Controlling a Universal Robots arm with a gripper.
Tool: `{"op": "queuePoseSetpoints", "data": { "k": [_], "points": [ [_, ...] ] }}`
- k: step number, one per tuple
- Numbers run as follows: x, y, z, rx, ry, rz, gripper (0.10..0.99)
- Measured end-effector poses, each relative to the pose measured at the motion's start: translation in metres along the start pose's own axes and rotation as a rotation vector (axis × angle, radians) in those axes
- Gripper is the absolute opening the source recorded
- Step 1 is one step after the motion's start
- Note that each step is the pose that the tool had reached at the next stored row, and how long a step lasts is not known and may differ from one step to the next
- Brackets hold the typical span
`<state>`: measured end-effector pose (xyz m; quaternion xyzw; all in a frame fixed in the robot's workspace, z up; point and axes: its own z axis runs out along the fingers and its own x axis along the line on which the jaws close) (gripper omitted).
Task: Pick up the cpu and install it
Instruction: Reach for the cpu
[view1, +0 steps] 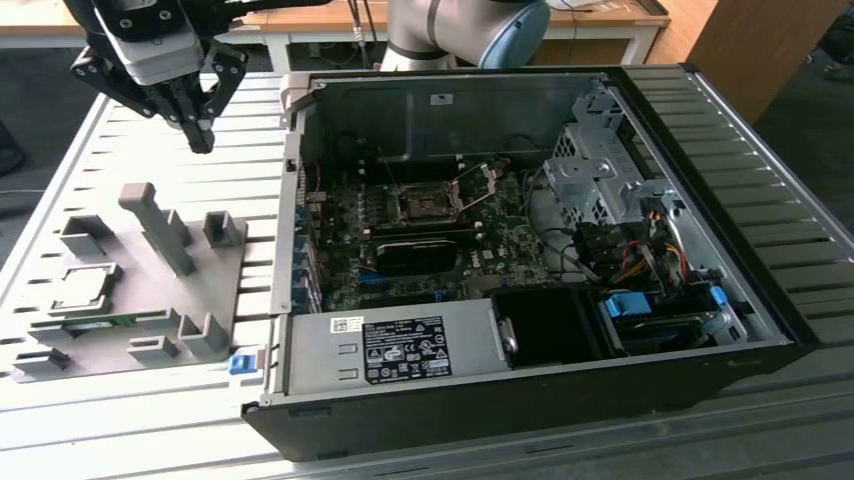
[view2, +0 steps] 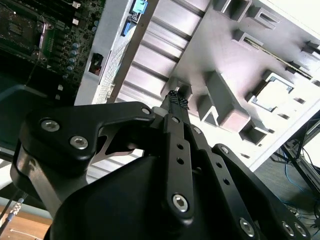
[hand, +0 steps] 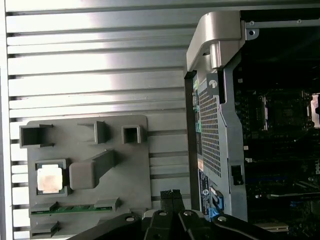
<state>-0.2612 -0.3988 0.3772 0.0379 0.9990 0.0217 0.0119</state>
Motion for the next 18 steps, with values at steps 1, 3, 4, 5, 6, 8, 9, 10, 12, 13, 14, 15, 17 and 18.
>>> {"op": "queuePoseSetpoints", "data": {
  "k": [1, 3, 4, 5, 6, 8, 9, 10, 12, 13, 14, 15, 17, 18],
  "points": [
    [0.0007, -0.0001, 0.0001, 0.0, 0.0, 0.0, 0.106],
    [0.002, -0.0002, 0.0003, 0.0, -0.0001, 0.0, 0.106],
    [0.0026, -0.0002, 0.0003, 0.0, 0.0, 0.0, 0.106],
    [0.0033, -0.0003, 0.0004, 0.0, 0.0, 0.0, 0.106],
    [0.004, -0.0003, 0.0005, 0.0, 0.0, 0.0, 0.106],
    [0.0057, -0.0005, 0.0007, 0.0, 0.0, 0.0, 0.106],
    [0.0066, -0.0005, 0.0007, 0.0, 0.0001, 0.0, 0.106],
    [0.0075, -0.0006, 0.0008, 0.0, 0.0001, 0.0, 0.106],
    [0.0093, -0.0007, 0.001, 0.0, 0.0001, 0.0, 0.106],
    [0.0101, -0.0008, 0.0011, 0.0, 0.0001, 0.0, 0.106],
    [0.011, -0.0009, 0.0012, 0.0, 0.0001, 0.0, 0.106],
    [0.0117, -0.001, 0.0013, 0.0, 0.0001, 0.0, 0.106],
    [0.0135, -0.0011, 0.0015, 0.0, 0.0001, 0.0, 0.106],
    [0.0145, -0.0012, 0.0017, 0.0, 0.0001, 0.0, 0.106]
  ]
}}
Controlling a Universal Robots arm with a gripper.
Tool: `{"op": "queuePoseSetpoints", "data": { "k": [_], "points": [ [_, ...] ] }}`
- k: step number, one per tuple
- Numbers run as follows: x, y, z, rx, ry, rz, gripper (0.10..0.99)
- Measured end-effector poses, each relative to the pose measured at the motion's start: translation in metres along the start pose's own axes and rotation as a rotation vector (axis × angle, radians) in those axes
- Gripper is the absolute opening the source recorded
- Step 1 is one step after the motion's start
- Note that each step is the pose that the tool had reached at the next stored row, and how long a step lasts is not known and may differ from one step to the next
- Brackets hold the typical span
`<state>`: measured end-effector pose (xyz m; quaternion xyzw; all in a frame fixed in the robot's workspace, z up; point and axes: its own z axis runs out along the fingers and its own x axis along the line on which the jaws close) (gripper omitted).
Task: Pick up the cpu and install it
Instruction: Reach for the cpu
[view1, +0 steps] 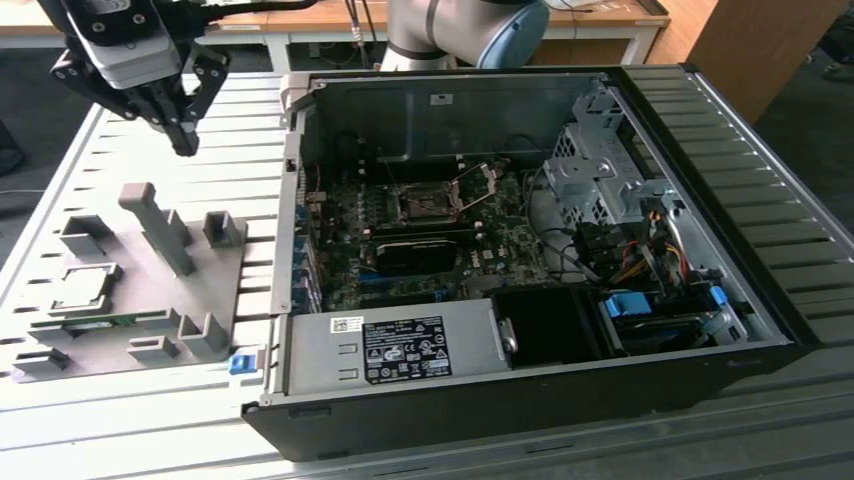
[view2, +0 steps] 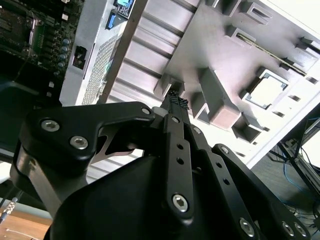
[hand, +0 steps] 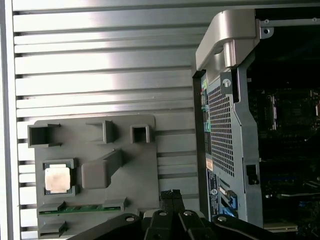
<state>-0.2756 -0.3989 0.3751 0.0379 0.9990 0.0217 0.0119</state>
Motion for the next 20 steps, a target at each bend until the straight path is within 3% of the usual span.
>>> {"op": "queuePoseSetpoints", "data": {
  "k": [20],
  "points": [
    [0.0151, -0.0012, 0.0014, 0.0, 0.0002, 0.0, 0.106]
  ]
}}
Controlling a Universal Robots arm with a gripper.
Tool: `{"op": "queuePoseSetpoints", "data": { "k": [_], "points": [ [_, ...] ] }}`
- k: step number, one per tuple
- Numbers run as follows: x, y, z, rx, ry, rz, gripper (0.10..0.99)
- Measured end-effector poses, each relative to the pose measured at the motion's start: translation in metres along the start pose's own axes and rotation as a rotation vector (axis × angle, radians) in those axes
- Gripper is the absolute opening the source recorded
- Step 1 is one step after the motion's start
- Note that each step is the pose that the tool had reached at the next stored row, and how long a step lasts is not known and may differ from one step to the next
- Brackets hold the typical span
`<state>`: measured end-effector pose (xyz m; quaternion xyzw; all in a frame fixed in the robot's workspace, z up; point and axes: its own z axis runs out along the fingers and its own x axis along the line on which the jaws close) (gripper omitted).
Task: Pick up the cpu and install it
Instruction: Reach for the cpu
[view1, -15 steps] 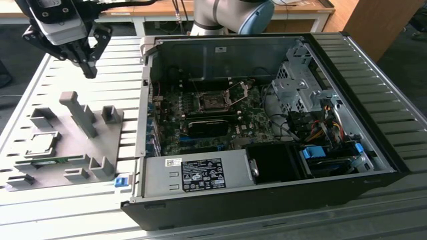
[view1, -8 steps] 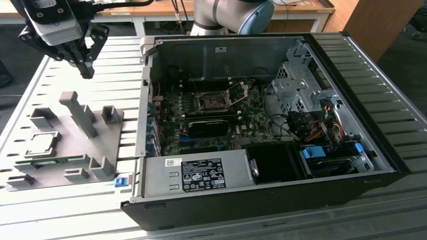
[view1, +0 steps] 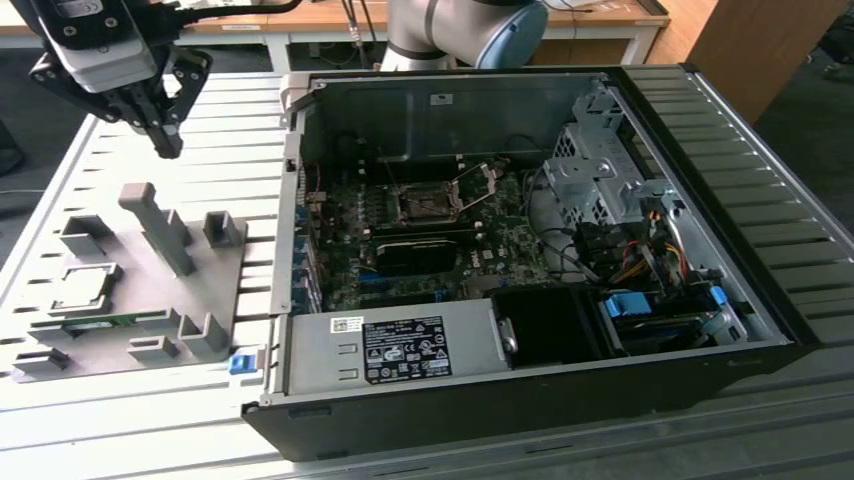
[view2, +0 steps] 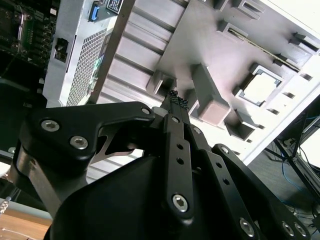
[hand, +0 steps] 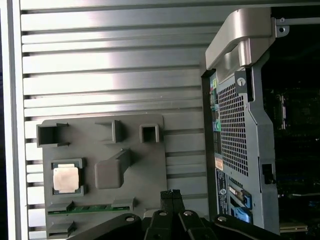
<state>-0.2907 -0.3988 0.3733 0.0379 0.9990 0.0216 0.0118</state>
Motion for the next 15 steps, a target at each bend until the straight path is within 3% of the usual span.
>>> {"op": "queuePoseSetpoints", "data": {
  "k": [15],
  "points": [
    [0.0092, -0.0008, 0.001, 0.0, -0.0001, 0.0, 0.106]
  ]
}}
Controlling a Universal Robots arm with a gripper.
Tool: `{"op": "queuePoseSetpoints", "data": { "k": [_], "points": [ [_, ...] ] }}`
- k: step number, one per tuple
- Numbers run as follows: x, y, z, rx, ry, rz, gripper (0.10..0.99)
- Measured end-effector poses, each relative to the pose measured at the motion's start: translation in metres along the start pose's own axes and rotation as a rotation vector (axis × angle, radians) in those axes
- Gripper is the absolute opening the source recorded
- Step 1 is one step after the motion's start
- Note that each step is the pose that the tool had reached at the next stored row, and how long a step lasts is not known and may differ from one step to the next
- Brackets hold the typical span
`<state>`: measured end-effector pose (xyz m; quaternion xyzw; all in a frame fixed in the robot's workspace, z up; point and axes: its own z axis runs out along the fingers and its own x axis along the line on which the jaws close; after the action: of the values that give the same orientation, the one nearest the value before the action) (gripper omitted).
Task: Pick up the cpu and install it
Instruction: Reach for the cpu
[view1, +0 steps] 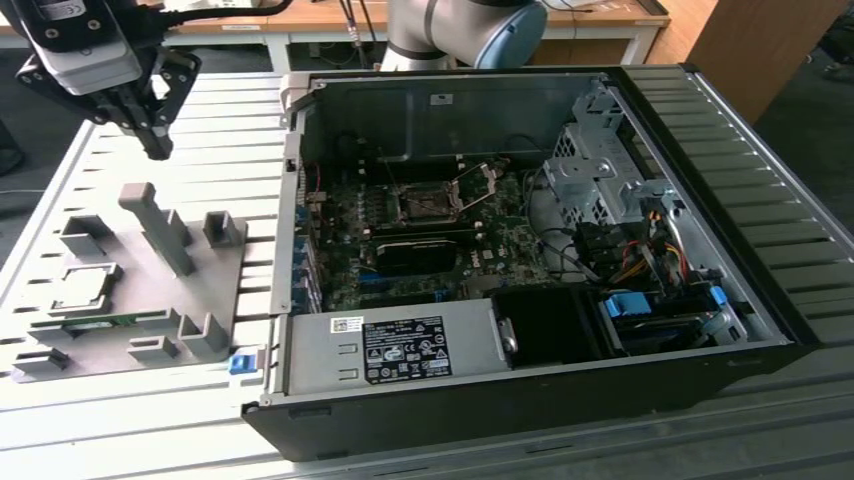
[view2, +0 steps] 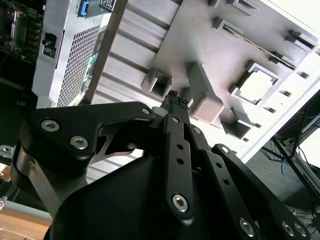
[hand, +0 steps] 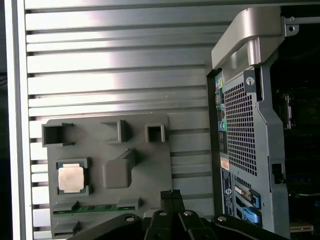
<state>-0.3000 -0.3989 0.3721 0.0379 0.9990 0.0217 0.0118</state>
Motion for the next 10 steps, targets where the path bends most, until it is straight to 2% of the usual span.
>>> {"op": "queuePoseSetpoints", "data": {
  "k": [10],
  "points": [
    [0.0059, -0.0005, 0.0006, 0.0, 0.0, 0.0, 0.106]
  ]
}}
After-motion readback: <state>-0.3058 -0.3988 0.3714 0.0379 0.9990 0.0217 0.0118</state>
